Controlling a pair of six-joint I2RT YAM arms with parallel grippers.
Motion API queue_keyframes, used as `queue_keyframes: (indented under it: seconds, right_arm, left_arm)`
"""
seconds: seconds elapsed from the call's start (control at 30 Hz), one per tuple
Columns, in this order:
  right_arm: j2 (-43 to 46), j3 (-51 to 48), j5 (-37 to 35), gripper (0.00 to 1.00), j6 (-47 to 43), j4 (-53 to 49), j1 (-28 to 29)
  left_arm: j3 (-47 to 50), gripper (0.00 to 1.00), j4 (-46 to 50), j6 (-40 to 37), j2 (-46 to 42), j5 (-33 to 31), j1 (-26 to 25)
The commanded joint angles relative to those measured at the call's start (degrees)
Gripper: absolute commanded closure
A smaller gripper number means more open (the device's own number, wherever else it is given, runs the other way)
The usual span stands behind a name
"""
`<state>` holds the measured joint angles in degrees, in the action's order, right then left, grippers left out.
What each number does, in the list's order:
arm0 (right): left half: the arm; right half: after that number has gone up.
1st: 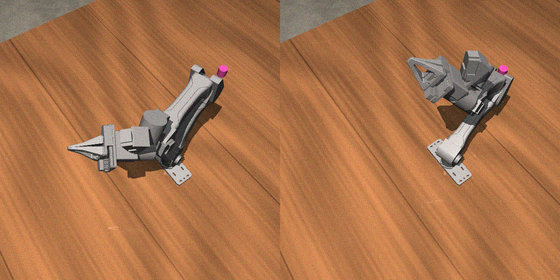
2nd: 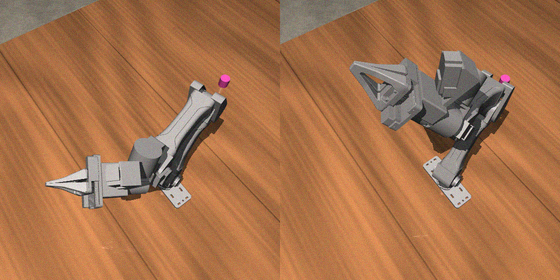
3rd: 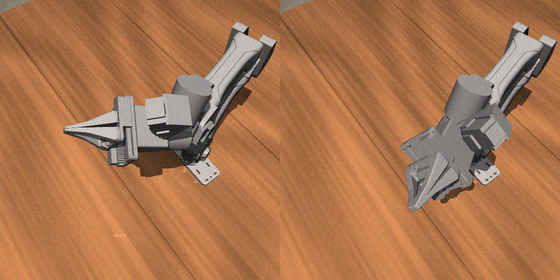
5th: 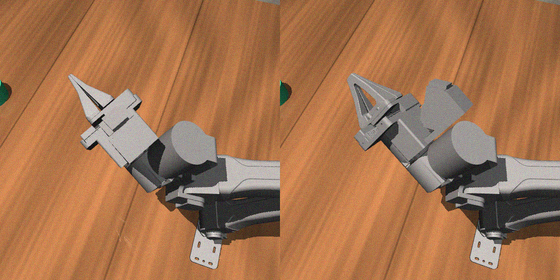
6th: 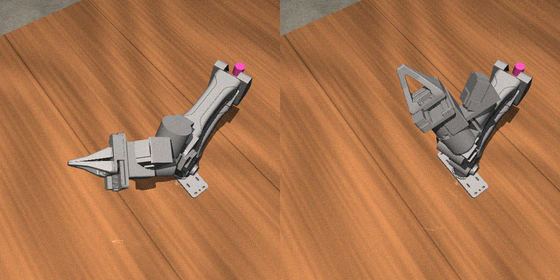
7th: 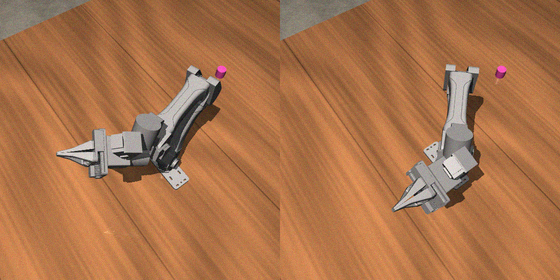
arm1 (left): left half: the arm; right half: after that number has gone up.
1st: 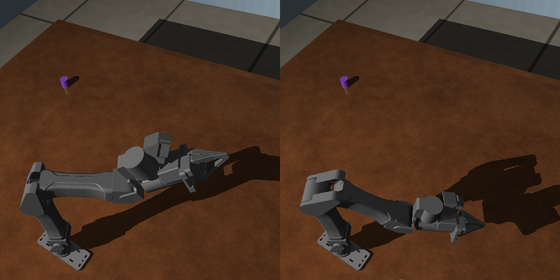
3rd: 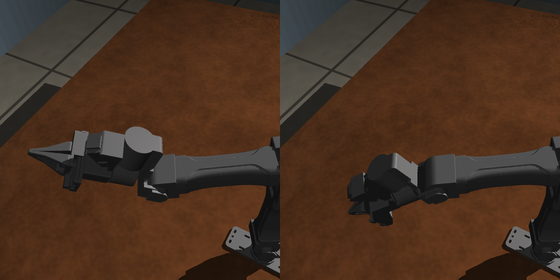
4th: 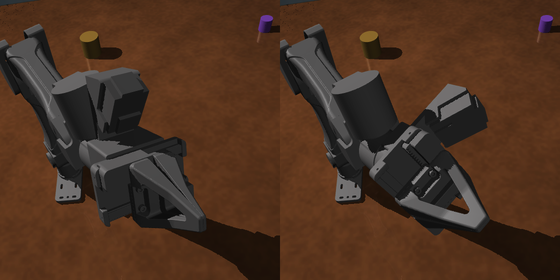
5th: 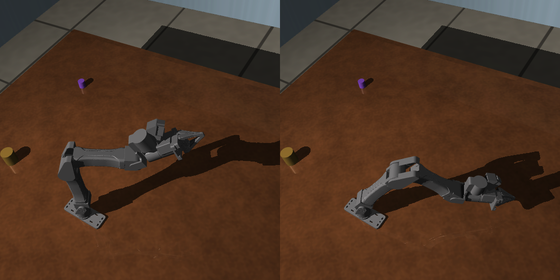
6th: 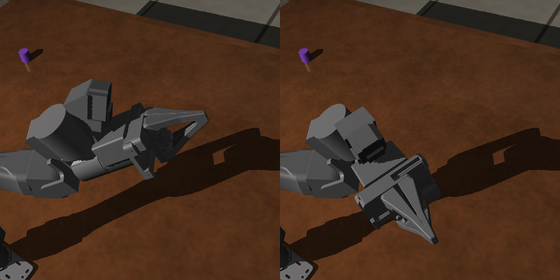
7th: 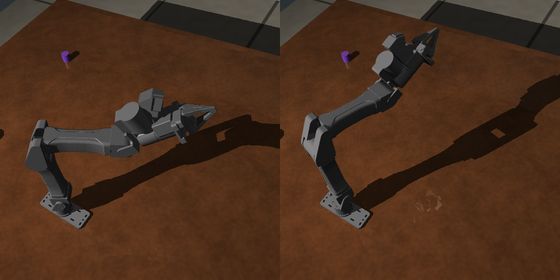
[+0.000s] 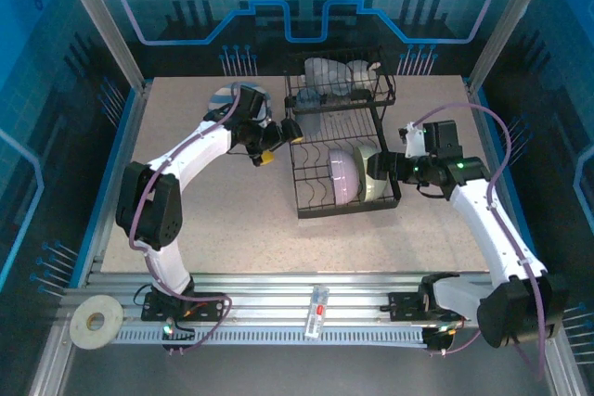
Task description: Unload the mixed dishes from the dish rack
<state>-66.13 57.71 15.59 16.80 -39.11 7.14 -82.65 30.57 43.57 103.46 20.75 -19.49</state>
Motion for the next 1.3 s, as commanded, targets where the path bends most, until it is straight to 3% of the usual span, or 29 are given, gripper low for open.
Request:
queue_keyframes:
  seconds: [0.0,0.33,1.27]
  right_arm:
    - [-1.89,-0.59,1.15,0.0,-3.72,1.83,0.51]
    - [-7.44,0.77,2.45,0.0,-5.2,2.98,-0.26]
    - [-15.16,3.97,3.55,0.0,-4.34,4.92,-0.54]
  left_arm:
    - [0.13,0.01,-4.84,1.55,-2.12,5.29,0.24]
    - [1.56,0.01,-10.91,1.4,-4.42,10.88,0.24]
    - [3.36,0.01,-11.67,2.22,-6.37,10.69,0.24]
